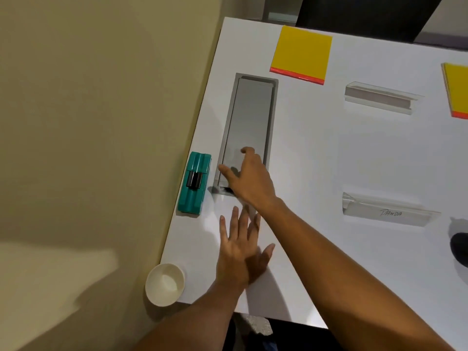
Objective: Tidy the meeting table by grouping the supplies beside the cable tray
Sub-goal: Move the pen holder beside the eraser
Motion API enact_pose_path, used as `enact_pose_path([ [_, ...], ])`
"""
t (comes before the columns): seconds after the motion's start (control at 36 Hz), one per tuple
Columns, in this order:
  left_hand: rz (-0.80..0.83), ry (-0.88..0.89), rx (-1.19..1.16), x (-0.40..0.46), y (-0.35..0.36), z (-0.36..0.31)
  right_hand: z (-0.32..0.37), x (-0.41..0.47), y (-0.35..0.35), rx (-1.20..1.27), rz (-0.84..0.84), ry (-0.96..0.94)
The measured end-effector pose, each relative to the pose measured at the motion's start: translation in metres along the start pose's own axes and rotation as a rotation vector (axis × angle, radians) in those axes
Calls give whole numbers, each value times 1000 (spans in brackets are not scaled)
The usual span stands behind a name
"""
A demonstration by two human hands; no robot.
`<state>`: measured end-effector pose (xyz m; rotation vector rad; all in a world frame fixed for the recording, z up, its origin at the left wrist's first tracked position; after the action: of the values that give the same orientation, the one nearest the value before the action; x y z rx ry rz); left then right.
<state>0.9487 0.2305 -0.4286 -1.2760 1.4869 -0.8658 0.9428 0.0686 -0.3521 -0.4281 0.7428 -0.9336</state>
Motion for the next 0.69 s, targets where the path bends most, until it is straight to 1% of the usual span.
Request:
enact_pose_path([
  [0.03,56,-5,-21,1,2,-1,-8,-4,-11,1,-18,-9],
  [0.11,191,-49,15,4,6,-5,-31,-21,-40,-6,-72,-13],
  [0.17,234,-75,28,5,9,-3,-46,-34,-57,-14,-102,4],
  [0.5,210,-100,156,3,6,-2,-139,-116,-136,38,-328,125],
  [0.69,160,-71,127,0,8,-2,-191,-161,-164,2,-422,217],
])
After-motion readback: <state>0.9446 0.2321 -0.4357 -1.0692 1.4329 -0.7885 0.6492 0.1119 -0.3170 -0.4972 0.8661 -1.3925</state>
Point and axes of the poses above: each hand's wrist, its own x-axis towards the middle knuckle, its own y-axis out of the palm, z = x × y, the point moved 5 cm from there along x, towards the middle knuckle, and after that the axes turned 12 degrees about z, right-handed, at the moved point
